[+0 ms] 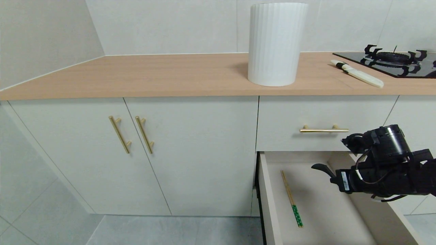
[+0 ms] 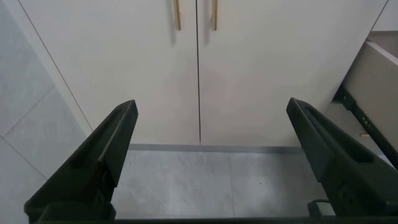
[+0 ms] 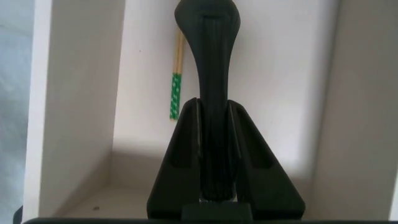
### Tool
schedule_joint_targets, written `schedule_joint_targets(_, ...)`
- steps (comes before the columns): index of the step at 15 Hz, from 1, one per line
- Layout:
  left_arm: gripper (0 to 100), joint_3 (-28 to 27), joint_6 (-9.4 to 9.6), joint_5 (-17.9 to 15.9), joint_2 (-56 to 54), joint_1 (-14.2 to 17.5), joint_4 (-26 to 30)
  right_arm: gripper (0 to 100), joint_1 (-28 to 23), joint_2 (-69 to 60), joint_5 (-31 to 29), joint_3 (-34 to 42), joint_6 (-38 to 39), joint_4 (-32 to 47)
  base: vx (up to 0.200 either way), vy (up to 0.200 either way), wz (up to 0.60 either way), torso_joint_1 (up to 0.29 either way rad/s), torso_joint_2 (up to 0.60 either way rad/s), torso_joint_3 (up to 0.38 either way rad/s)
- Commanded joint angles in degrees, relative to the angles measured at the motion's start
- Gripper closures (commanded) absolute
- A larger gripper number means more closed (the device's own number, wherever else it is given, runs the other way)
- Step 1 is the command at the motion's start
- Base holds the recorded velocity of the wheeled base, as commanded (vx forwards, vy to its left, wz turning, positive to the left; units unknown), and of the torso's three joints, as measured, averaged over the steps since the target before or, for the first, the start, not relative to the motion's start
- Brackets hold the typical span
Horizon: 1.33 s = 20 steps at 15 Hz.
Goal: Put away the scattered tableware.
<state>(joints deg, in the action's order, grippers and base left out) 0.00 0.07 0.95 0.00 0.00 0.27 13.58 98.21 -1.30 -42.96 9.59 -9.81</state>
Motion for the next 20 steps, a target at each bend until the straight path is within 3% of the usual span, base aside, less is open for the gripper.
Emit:
schedule_joint_targets(1,0,0.0,0.01,0.0,0.0,0.0,0.0,100,0.0,4.5,0.0,1.0,0.3,-6.0,0.0,0.0,0.0,0.0,0.0,0.0)
schedule_joint_targets(5,0,0.0,0.01,0.0,0.0,0.0,0.0,100,0.0,17.4,-5.9,2.2,1.2,-19.8,0.0,0.0,0.0,0.0,0.0,0.0)
schedule_joint_targets(11,0,0.0,0.01,0.0,0.0,0.0,0.0,100,0.0,28.7,-6.3,2.4,1.2,-26.4,0.0,0.0,0.0,0.0,0.0,0.0)
schedule_joint_targets(20,0,0.0,0.01,0.0,0.0,0.0,0.0,100,0.1,32.4,-6.3,3.2,1.1,-30.4,0.0,0.0,0.0,0.0,0.0,0.0)
